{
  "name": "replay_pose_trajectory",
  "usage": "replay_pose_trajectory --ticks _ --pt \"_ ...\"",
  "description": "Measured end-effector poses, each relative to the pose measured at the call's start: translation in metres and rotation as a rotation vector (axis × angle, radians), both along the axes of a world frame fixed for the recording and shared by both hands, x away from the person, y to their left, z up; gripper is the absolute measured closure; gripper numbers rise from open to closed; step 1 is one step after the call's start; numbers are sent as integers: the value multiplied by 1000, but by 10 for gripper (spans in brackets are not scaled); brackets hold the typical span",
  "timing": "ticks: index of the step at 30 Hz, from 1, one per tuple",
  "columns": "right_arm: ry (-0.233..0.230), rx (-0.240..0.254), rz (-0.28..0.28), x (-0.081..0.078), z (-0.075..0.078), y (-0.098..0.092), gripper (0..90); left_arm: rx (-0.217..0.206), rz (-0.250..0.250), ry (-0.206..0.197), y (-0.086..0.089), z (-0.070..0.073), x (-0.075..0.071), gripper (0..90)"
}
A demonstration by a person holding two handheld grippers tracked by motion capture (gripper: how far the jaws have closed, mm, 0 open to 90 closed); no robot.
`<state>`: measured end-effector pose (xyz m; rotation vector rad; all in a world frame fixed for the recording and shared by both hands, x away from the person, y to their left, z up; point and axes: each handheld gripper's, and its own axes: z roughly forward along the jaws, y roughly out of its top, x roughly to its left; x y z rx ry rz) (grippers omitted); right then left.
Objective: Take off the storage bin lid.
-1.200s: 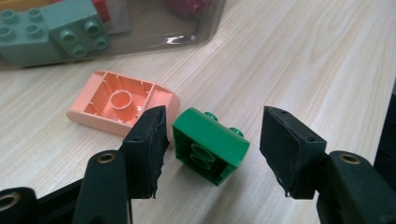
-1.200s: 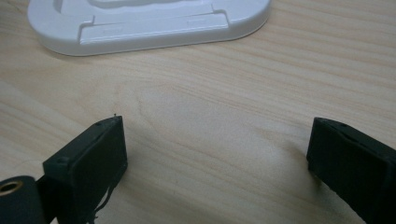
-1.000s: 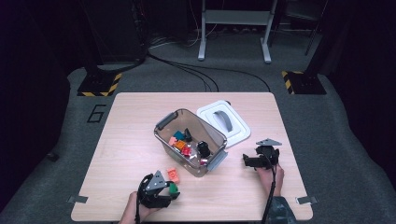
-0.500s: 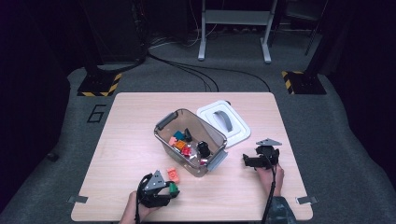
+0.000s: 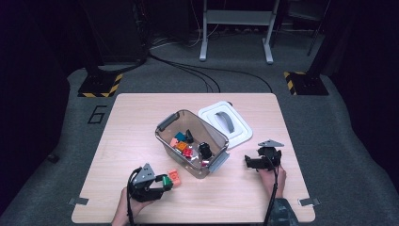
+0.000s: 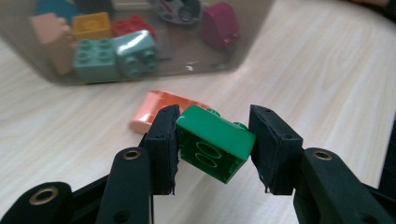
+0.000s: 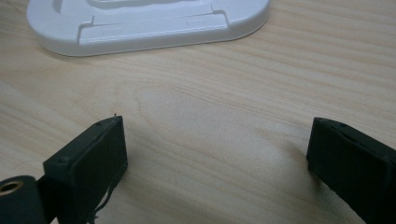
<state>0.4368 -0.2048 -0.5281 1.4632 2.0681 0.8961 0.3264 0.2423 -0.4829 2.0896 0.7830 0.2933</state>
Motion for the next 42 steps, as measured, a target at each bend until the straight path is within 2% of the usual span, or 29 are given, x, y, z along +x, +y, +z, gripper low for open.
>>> replay_pose_trajectory --ticks 8,17,22,28,33,37,42 --pt "1 0 -1 0 0 0 42 -12 64 -15 25 17 16 546" --pt "0 0 -1 0 0 0 41 -17 121 -22 40 27 27 546" --pt "0 0 -1 0 0 0 41 -28 138 -24 46 36 33 546" --pt "1 1 -1 0 0 0 41 -7 151 -31 50 49 40 546" --pt "1 1 -2 0 0 0 42 -29 159 -25 54 59 49 545" --pt "1 1 -2 0 0 0 41 -31 161 -25 56 67 57 546" --pt "1 1 -2 0 0 0 41 -25 167 -54 58 83 63 545"
